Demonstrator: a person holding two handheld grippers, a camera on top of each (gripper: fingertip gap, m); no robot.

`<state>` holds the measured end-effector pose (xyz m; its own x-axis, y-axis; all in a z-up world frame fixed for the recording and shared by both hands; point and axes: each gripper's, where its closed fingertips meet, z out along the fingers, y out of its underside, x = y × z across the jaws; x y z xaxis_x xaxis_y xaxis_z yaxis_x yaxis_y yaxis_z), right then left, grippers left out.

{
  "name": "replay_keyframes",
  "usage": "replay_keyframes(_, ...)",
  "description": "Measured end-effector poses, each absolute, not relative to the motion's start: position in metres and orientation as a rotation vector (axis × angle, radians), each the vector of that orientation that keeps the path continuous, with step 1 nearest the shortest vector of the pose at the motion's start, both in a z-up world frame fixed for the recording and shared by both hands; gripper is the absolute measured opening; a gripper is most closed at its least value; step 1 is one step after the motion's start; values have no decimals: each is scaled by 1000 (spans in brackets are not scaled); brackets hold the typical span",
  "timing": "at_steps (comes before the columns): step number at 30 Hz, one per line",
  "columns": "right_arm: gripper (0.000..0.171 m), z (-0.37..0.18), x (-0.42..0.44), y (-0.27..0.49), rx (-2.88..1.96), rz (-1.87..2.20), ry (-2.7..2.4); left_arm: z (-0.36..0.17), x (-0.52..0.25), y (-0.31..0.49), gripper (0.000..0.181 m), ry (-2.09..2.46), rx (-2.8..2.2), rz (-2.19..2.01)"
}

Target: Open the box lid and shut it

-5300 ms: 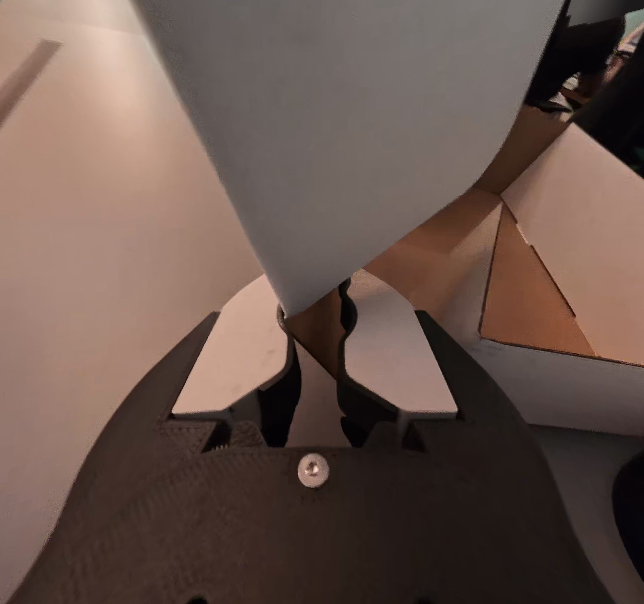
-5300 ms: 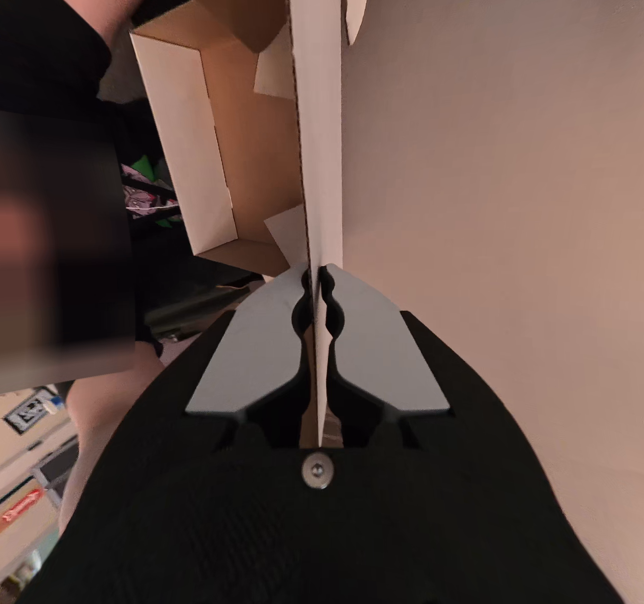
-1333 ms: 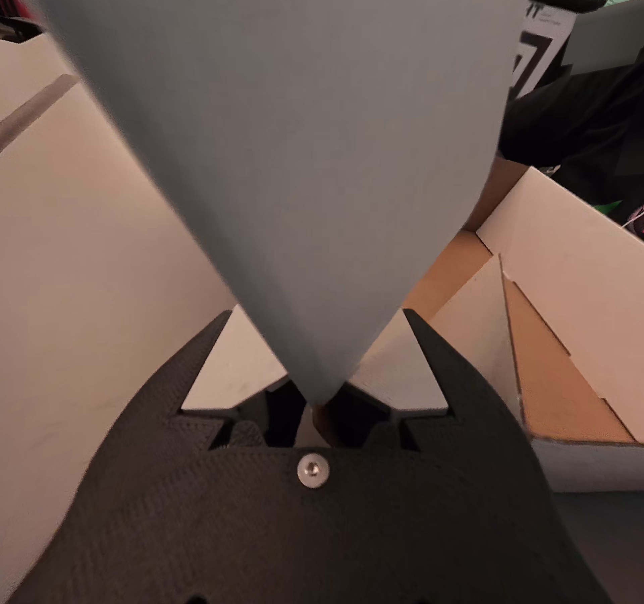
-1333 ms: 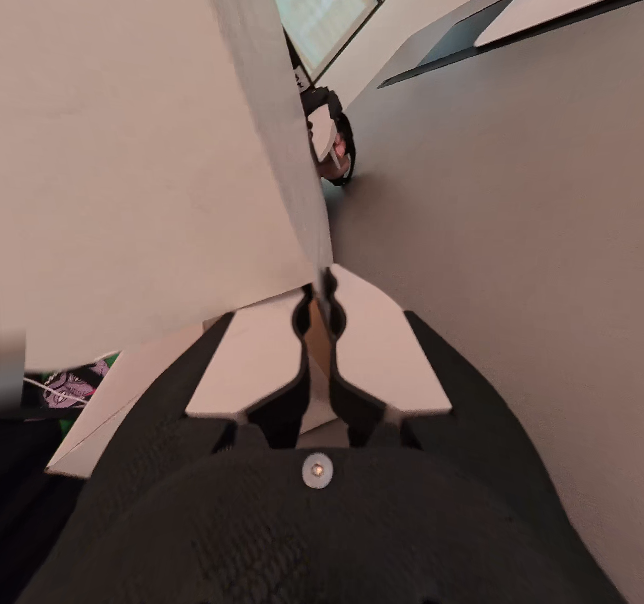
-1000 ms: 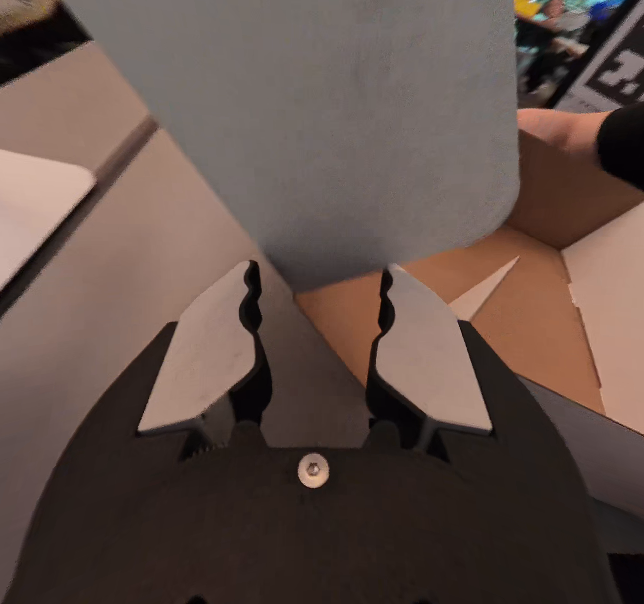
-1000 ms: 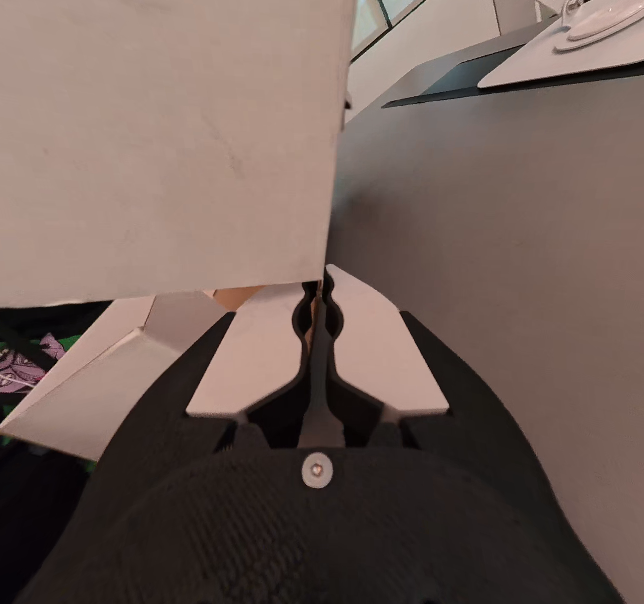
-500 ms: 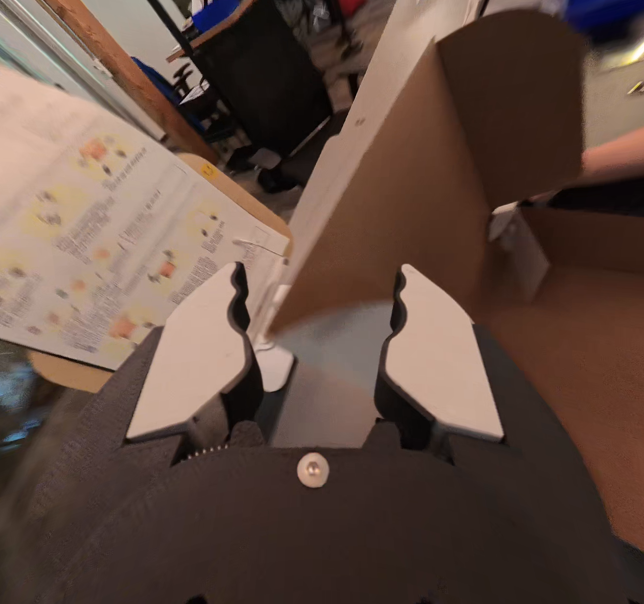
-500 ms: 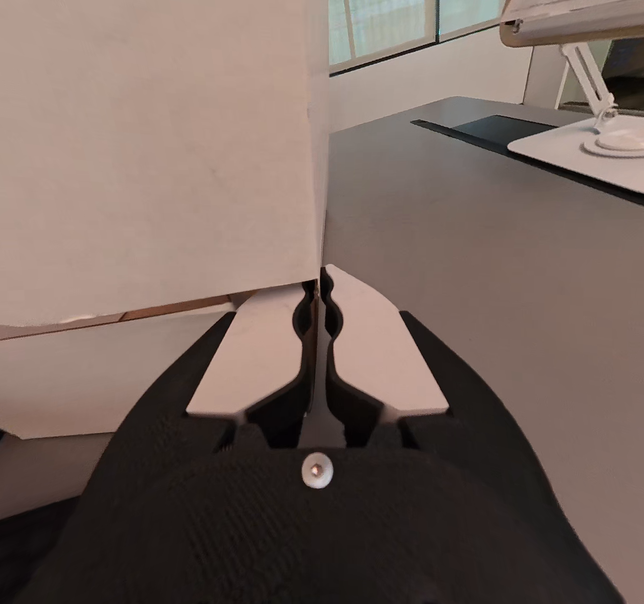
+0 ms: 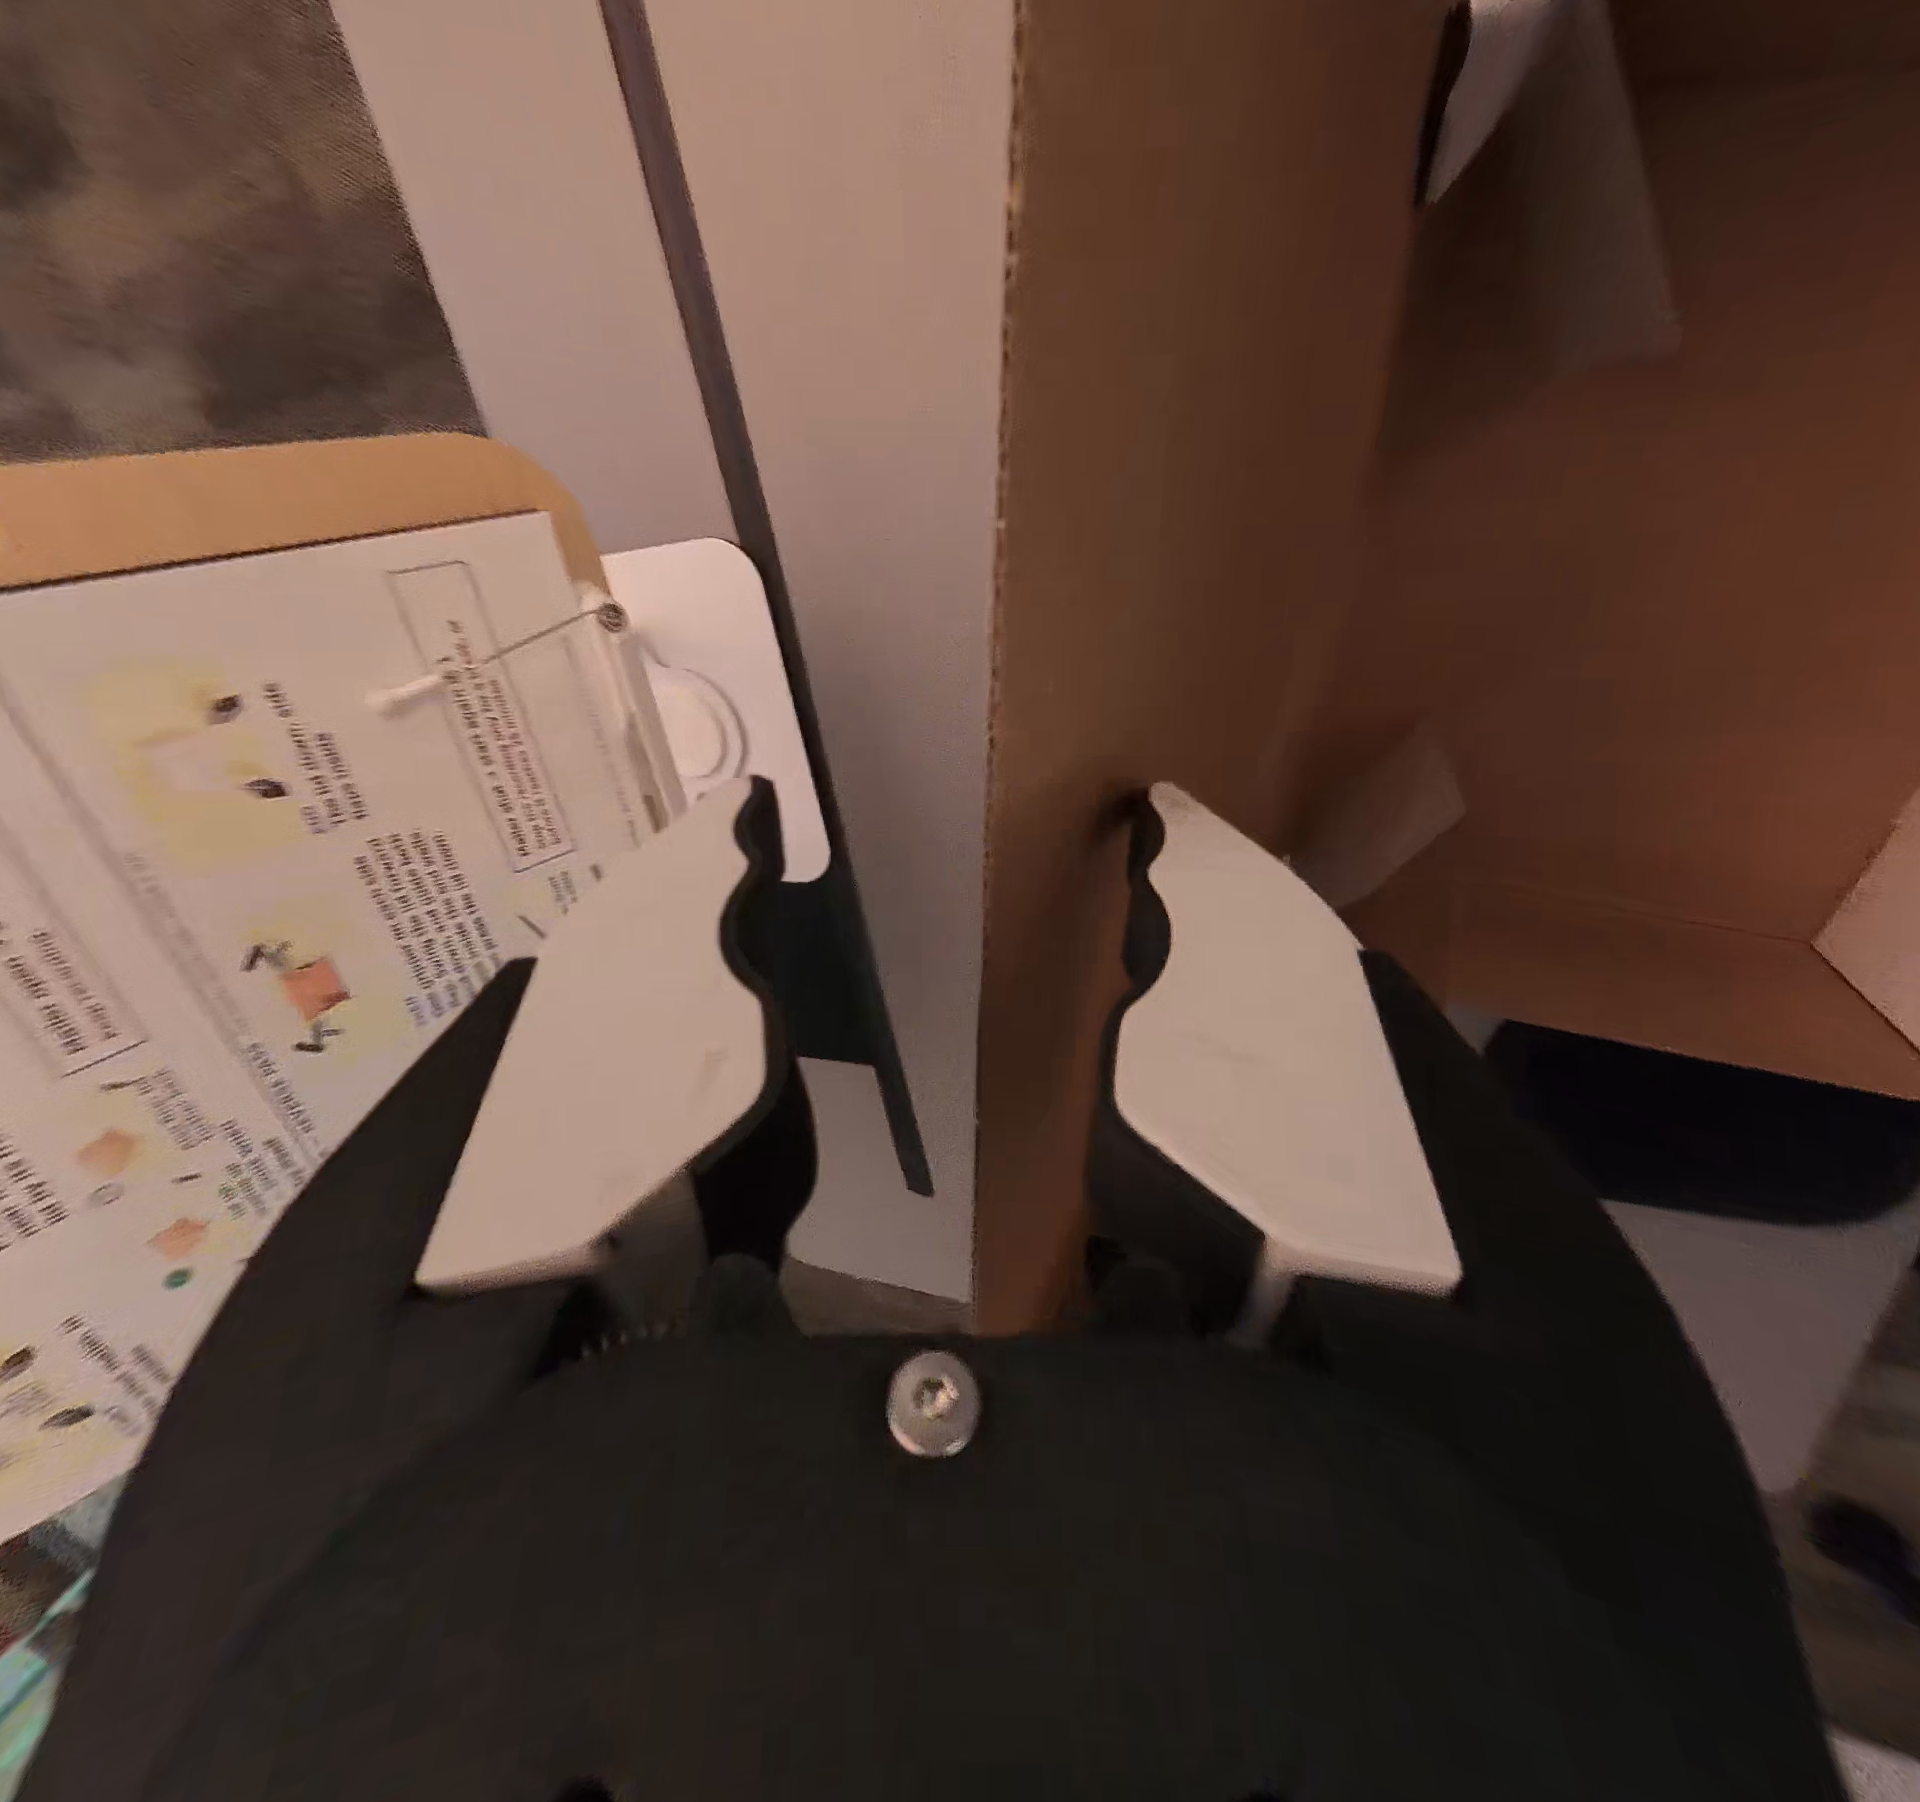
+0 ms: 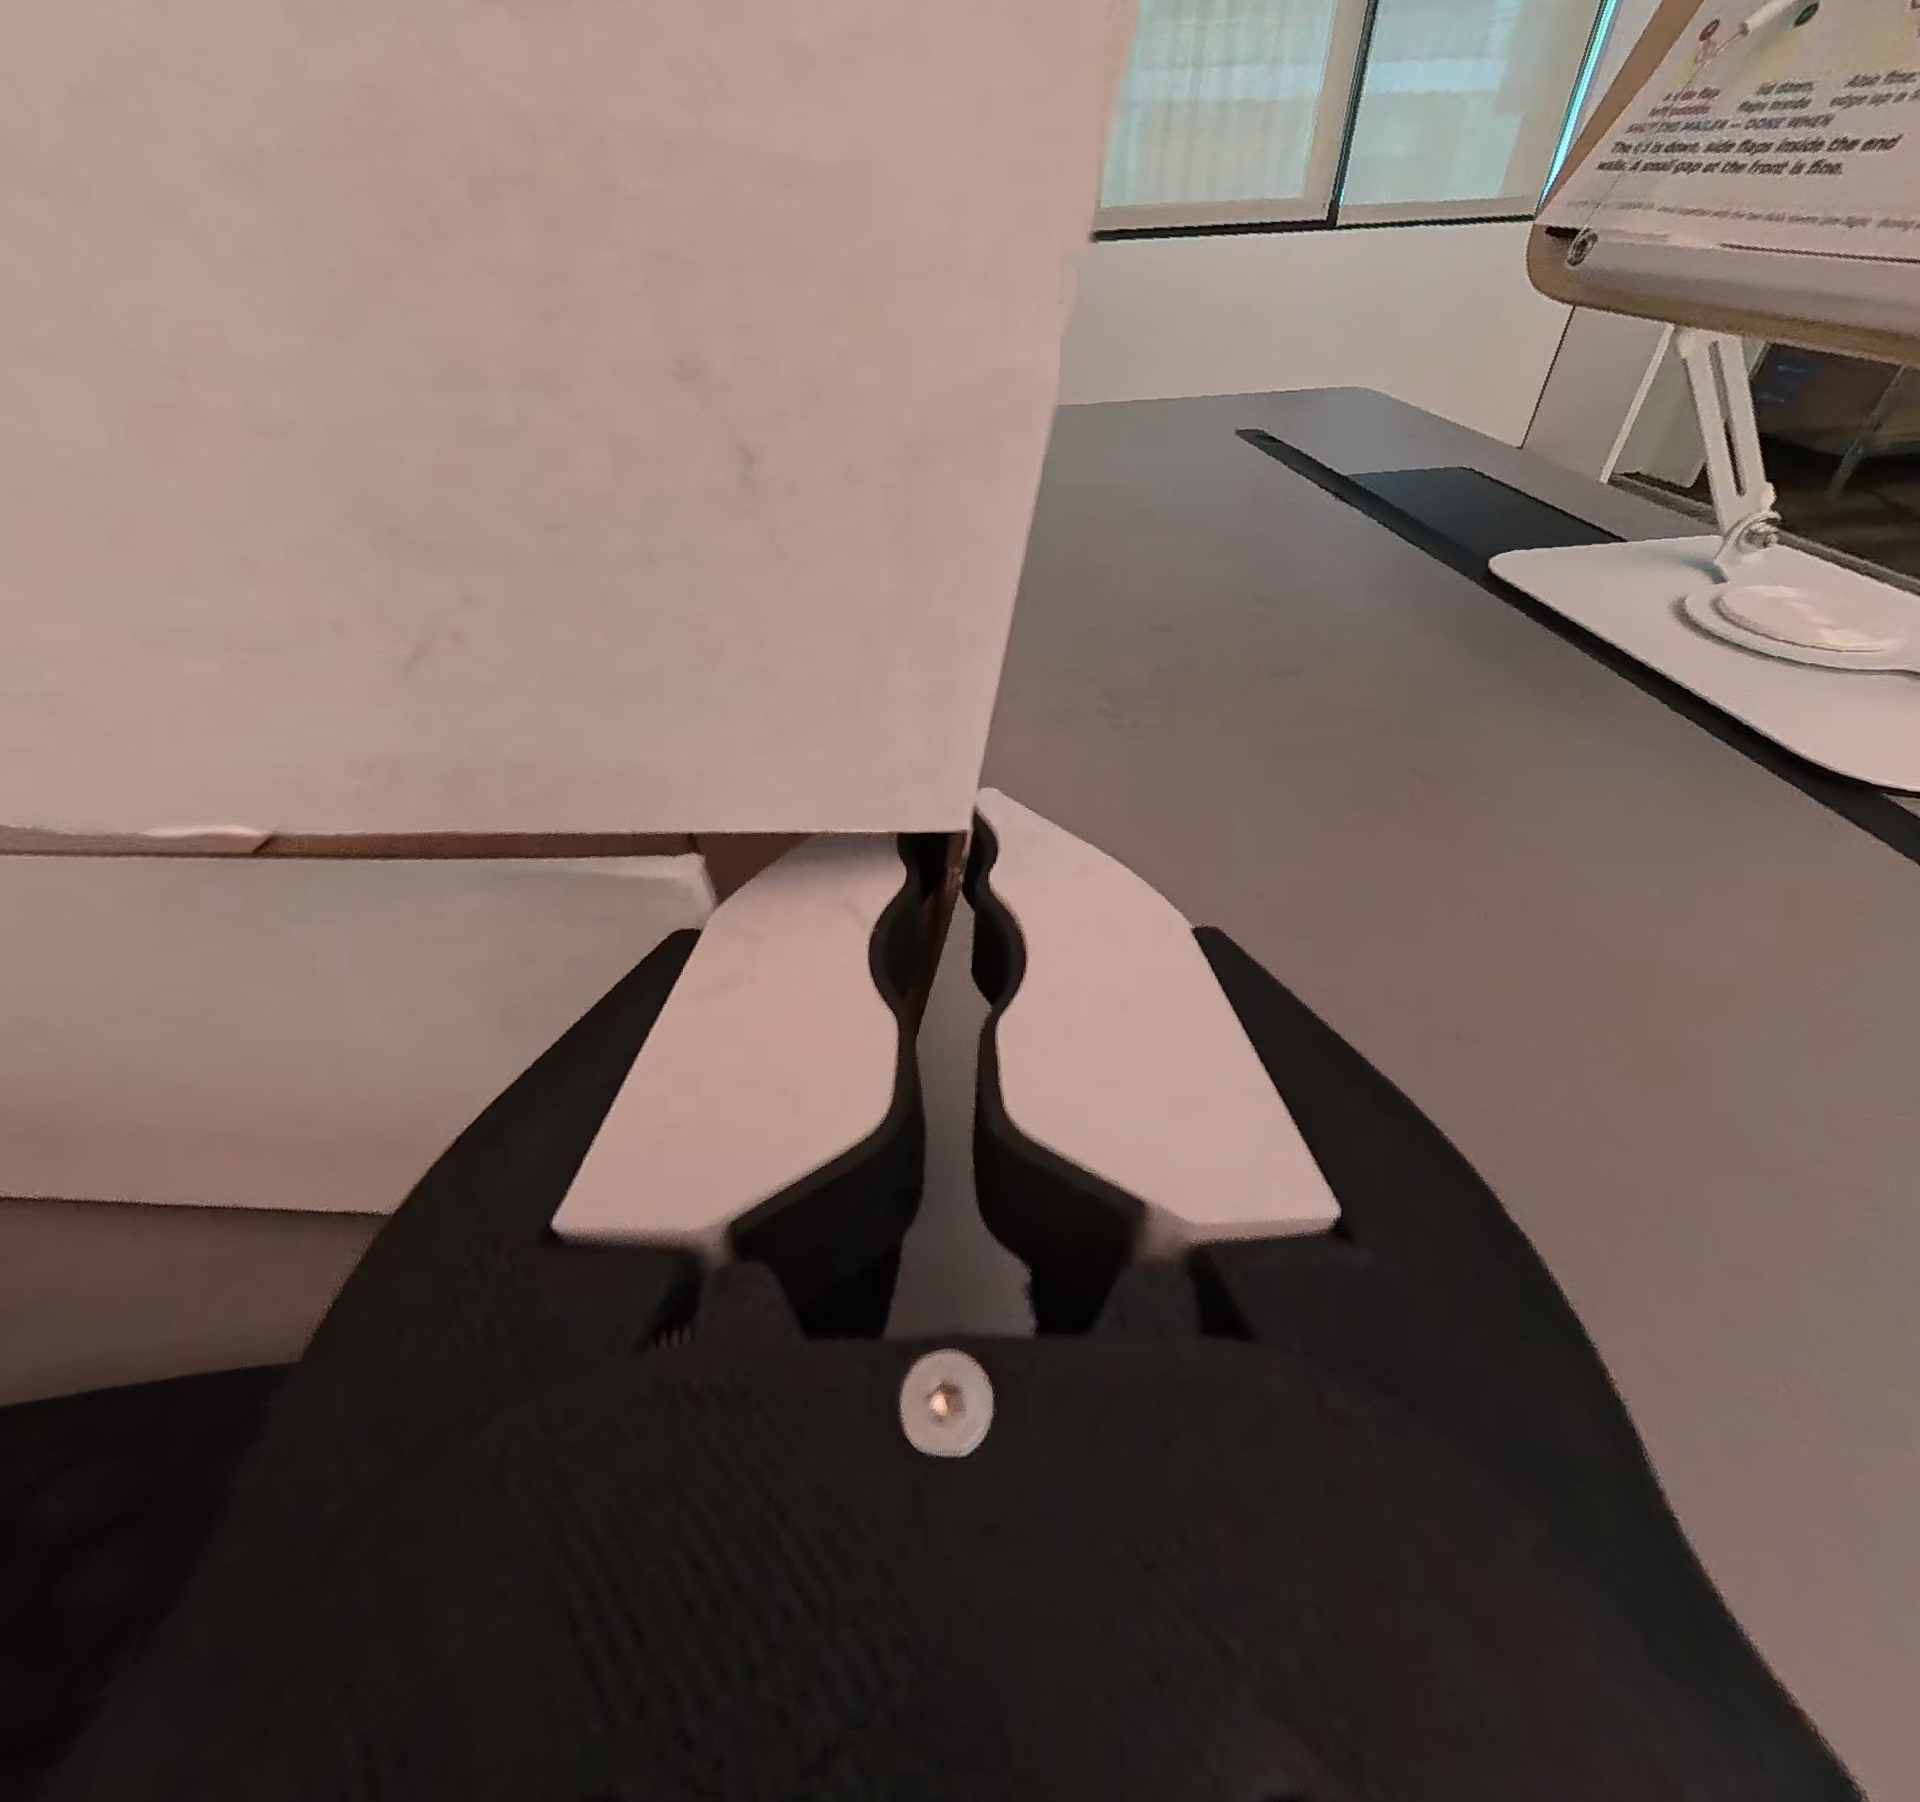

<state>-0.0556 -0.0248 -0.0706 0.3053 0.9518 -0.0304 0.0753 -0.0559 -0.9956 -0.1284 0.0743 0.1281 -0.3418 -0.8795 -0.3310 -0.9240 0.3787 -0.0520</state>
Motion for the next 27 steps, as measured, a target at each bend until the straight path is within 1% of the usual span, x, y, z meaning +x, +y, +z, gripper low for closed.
replay_keyframes(4,3,-72,-51,-18,-1422,939,-1026,110,-139,74,27,2443,-1697,182)
replay_keyframes(11,2,-68,-44,5,-1442,1045,-950,116,-144,60,4,2450,-1971,-51)
replay_keyframes(15,9,-63,-43,17,-1431,1035,-922,121,-146,61,3,2442,-1932,-4)
replay_keyframes(20,14,-67,-49,29,-1473,1067,-944,121,-149,63,3,2406,-1997,21)
replay_keyframes(27,15,-75,-63,26,-1484,1143,-1041,114,-146,66,3,2403,-1995,-7)
